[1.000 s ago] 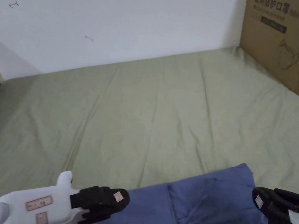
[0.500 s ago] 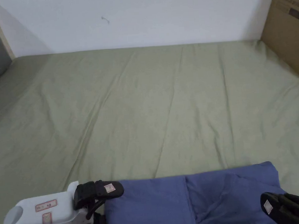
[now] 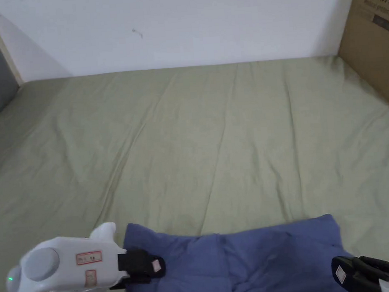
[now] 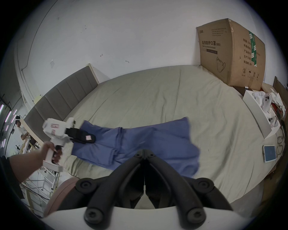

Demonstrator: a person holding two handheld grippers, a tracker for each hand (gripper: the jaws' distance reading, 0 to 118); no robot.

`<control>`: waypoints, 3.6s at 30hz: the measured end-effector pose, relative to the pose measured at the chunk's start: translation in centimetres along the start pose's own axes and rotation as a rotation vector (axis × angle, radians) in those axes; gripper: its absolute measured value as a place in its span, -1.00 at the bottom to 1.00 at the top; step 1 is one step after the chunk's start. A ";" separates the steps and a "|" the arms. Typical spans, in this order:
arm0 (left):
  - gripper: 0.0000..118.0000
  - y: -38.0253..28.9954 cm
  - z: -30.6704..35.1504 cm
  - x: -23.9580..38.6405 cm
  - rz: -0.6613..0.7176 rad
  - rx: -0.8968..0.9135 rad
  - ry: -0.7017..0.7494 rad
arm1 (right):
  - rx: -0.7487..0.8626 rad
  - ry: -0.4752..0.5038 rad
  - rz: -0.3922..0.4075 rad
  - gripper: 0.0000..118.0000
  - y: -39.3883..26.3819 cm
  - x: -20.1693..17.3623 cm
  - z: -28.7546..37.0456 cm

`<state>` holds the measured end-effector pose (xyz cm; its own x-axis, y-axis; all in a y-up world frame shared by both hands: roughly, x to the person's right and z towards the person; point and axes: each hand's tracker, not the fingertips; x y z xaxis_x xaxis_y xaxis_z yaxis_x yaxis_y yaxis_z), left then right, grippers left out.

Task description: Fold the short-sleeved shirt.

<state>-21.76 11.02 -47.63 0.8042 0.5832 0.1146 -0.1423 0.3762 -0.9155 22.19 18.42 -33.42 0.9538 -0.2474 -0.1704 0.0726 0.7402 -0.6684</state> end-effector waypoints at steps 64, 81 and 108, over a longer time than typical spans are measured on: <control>-0.99 -11.6 13.7 18.2 -0.443 1.098 0.431 | 0.863 -0.248 0.095 -1.00 3.3 -2.7 10.4; -0.99 -12.7 14.4 18.0 -0.427 0.996 0.427 | 0.581 0.014 0.052 -1.00 3.4 -0.7 8.8; 1.00 -0.6 -9.6 -6.6 0.327 -0.091 -0.680 | -0.640 0.432 -0.200 -1.00 -1.5 4.3 -15.5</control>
<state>-21.49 0.06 -51.53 0.1921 0.9812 0.0171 -0.2407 0.0640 -0.9685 21.66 6.56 -44.39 0.7336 -0.6551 -0.1808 -0.0756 0.1857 -0.9797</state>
